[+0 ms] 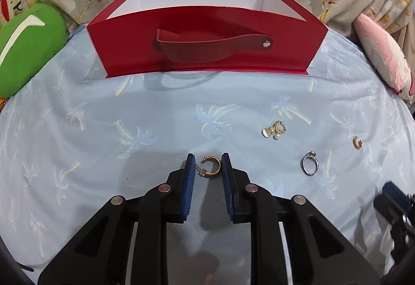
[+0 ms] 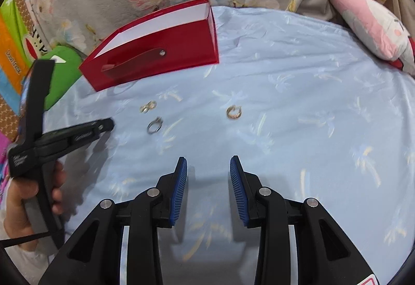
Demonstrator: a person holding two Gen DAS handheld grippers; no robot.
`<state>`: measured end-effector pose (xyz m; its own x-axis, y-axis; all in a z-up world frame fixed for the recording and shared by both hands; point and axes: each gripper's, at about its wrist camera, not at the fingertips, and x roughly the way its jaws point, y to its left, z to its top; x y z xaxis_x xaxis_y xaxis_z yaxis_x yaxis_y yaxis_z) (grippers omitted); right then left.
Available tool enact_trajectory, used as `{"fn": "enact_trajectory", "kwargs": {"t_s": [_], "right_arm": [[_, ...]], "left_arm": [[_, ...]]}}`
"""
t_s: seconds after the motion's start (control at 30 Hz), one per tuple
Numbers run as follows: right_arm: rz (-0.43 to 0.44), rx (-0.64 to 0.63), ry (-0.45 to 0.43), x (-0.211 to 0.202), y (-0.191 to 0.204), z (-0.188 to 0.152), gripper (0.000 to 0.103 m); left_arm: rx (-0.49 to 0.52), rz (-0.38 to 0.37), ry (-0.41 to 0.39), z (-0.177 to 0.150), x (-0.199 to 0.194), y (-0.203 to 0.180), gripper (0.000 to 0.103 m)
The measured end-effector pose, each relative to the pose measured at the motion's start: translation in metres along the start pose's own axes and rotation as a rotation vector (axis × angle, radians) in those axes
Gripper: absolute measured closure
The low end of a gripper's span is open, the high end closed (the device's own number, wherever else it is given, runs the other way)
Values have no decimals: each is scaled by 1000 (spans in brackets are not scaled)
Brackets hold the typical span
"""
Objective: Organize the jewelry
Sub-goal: 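Move back to the sheet and grasp a gold hoop earring with the left tool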
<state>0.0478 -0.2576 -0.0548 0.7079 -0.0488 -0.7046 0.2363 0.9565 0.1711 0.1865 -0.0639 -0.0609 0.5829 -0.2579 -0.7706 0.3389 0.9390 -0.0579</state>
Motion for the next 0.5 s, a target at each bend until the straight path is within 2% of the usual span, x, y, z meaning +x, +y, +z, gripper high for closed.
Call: {"fn": "enact_trajectory", "kwargs": {"t_s": [0.17, 0.5], "right_arm": [[-40, 17, 11, 23, -11, 25, 69], [-65, 26, 60, 50, -9, 35, 72]], "left_arm": [[-27, 13, -35, -2, -11, 9, 83], [-56, 3, -47, -5, -11, 18, 83]]}}
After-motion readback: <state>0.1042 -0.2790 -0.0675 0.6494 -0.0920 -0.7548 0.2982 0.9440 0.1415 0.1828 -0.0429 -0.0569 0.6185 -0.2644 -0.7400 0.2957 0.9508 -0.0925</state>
